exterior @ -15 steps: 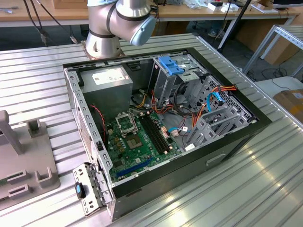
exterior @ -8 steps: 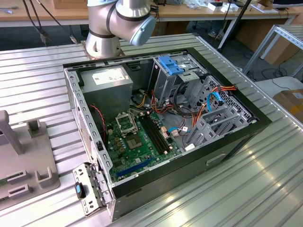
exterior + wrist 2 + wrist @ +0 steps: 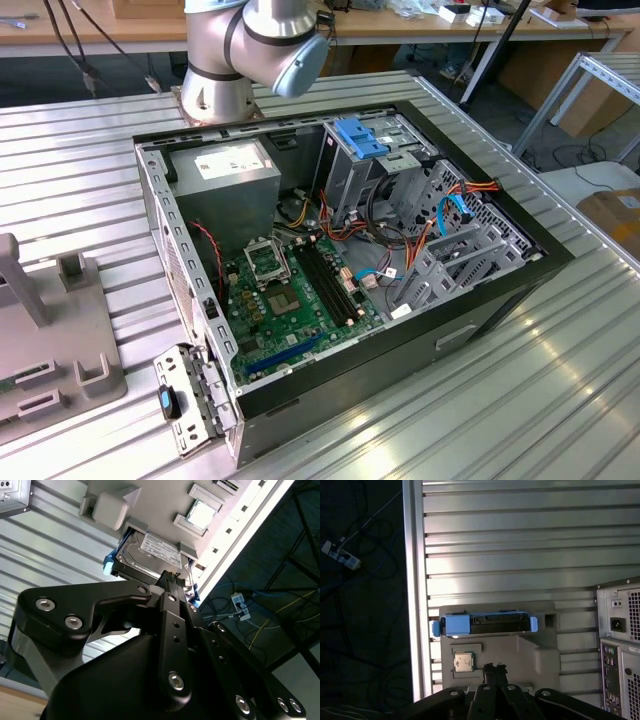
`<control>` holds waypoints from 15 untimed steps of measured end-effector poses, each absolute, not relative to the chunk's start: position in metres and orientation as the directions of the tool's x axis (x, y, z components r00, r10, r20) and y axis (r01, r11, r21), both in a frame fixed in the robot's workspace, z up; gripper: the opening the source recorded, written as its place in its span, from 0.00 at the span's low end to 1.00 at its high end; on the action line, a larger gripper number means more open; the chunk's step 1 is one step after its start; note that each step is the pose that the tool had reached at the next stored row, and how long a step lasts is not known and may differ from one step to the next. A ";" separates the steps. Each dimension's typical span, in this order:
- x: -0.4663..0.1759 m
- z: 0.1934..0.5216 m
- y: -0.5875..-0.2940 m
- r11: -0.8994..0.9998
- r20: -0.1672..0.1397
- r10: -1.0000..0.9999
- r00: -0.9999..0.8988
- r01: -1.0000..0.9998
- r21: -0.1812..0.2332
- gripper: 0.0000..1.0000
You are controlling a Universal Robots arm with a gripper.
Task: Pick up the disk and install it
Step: 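Reach for the disk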
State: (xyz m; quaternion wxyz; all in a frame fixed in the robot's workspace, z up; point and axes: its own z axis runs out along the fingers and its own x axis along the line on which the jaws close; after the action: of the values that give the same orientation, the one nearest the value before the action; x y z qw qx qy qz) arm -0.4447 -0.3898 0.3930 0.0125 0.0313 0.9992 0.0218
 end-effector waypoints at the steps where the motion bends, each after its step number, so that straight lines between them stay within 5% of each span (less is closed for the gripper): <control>1: -0.447 0.393 -0.387 0.997 -0.024 0.063 -0.998 0.062 0.044 0.11; 15: -0.450 0.393 -0.385 0.997 -0.024 0.063 -0.998 0.062 0.044 0.11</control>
State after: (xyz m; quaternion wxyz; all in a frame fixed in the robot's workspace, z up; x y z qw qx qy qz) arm -0.4496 -0.3848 0.3929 0.0125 0.0313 0.9992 0.0218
